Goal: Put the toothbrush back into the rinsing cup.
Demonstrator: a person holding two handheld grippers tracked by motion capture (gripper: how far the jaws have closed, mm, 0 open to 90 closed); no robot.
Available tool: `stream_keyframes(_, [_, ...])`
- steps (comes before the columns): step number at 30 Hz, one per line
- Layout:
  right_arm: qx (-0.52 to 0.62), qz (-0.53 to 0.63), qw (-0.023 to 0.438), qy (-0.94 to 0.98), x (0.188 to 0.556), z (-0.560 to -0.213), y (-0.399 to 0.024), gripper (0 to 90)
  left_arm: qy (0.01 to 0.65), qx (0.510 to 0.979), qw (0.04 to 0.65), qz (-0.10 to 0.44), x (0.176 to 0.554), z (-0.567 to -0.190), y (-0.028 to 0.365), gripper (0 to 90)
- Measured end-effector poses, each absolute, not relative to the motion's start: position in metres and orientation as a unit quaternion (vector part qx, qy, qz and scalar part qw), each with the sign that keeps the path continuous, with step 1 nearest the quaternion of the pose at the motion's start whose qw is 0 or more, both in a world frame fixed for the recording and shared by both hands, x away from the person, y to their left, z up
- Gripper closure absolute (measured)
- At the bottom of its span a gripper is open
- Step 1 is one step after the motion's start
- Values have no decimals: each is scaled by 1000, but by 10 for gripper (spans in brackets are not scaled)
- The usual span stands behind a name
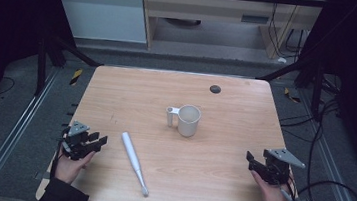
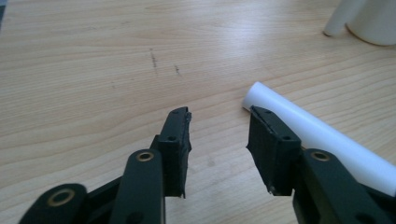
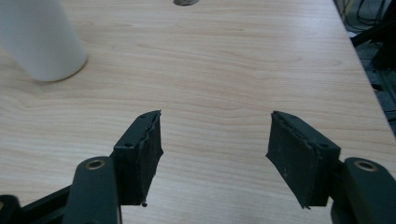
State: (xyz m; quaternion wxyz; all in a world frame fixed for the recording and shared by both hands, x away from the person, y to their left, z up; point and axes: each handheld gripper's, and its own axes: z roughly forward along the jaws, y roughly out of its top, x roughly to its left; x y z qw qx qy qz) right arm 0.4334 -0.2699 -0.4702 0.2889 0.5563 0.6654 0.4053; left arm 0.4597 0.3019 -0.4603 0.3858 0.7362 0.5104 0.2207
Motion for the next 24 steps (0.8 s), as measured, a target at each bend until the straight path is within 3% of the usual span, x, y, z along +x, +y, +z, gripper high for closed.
stream_keyframes(9, [534,404,300,679,424,-465,-256,397,490,757,390,185,449,-457,294,791])
stream_keyframes(24, [531,404,305,680,419,-463,-255,385,444,796,387,139,433,-458,273,893])
